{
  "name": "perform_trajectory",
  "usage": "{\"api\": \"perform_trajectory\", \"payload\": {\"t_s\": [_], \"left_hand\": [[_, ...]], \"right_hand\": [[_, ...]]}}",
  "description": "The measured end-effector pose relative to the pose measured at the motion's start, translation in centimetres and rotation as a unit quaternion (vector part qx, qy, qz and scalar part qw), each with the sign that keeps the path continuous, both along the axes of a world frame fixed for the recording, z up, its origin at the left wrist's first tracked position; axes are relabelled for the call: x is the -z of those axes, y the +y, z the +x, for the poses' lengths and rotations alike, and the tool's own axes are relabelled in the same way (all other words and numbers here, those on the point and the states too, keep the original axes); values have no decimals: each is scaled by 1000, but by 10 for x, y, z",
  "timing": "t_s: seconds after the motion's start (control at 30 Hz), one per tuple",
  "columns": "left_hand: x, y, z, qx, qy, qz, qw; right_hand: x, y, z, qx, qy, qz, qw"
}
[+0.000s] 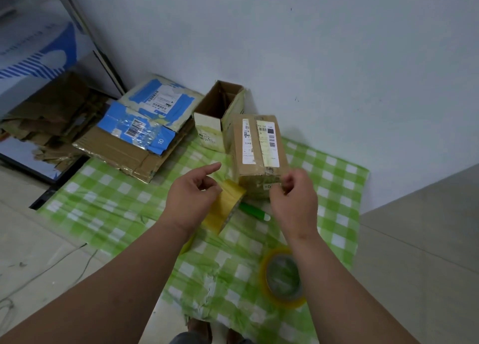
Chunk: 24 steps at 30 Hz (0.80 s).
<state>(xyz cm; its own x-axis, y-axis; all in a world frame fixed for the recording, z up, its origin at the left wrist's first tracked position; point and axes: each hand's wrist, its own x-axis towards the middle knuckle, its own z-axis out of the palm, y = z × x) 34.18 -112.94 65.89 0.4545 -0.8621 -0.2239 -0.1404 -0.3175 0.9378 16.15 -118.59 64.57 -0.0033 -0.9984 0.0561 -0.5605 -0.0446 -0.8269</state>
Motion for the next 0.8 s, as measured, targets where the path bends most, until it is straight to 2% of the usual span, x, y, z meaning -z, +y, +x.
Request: {"api": "perform_trajectory", "payload": {"t_s": [0.13, 0.3, 0.43, 0.5, 0.7, 0.8], "left_hand": [[-11, -1, -7, -27, -6, -28, 999], [-26, -1, -16, -36, -36, -32, 998], [-34, -5, -24, -64, -52, -38, 996], [-39, -7, -30, -73, -59, -46, 995], [-57, -12, -28, -76, -37, -60, 995], [-62, -10, -27, -60, -31, -80, 994]], "right_hand": [[5, 22, 3, -117, -45, 36, 991], [8, 30, 2, -101, -89, 77, 988], [-9, 29, 6, -249, -80, 176, 949], [-15, 35, 12, -285, -68, 200, 935], [-22, 40, 6, -273, -129, 194, 933], [-31, 38, -1, -258, -202, 203, 923]]}}
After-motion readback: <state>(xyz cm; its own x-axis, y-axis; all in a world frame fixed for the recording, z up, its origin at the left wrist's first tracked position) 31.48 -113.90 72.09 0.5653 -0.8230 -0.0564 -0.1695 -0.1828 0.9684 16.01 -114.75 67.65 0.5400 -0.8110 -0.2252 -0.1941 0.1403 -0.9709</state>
